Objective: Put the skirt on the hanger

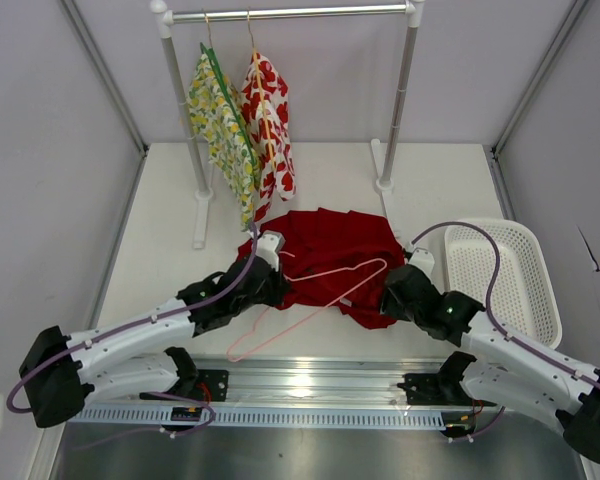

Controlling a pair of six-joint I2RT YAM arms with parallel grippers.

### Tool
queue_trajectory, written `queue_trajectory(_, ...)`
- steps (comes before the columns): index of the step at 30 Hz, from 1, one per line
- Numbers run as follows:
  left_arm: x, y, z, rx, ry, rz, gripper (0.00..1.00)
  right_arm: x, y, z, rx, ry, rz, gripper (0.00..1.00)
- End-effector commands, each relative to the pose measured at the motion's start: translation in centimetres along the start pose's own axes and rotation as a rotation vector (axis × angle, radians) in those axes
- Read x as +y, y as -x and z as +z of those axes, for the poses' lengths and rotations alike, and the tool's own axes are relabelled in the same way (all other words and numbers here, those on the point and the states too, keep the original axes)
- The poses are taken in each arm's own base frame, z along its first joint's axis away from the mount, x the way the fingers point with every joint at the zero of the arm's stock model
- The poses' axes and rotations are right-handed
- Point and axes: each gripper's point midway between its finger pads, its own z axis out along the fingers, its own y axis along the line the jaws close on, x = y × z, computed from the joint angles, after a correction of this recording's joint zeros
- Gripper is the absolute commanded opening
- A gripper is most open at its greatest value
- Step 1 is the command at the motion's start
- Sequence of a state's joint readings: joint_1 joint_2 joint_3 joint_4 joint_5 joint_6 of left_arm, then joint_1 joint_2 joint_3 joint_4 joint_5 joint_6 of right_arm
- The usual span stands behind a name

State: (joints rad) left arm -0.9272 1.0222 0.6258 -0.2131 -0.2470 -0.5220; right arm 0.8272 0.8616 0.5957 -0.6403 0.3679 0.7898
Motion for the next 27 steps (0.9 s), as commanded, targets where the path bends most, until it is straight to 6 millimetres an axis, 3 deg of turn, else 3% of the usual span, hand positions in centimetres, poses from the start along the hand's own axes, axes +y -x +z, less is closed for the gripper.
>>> queue_trajectory(1, -1.3, -1.1, -1.1, 0.043, -0.082, 0.015, 0.00, -0.9, -0.7, 0.3, 0.015, -0.037, 0.007, 0.47)
queue_trajectory(11, 0.6, -5.2, -2.9, 0.121, -0.042, -0.014, 0.00, -0.7, 0.5, 0.6, -0.007, -0.021, 0.039, 0.49)
queue_trajectory(18, 2.4, -2.8, -4.1, -0.057, 0.011, -0.036, 0.00, -0.8, 1.0, 0.7, 0.008, -0.026, 0.057, 0.38)
queue_trajectory(23, 2.7, -0.6, -4.4, -0.161, 0.029, -0.038, 0.00, 1.1, 3.1, -1.2, -0.036, 0.062, 0.079, 0.45)
queue_trajectory(27, 2.5, 1.2, -4.4, -0.241, 0.053, 0.000, 0.00, 3.7, 5.8, -3.6, -0.066, 0.182, 0.093, 0.59)
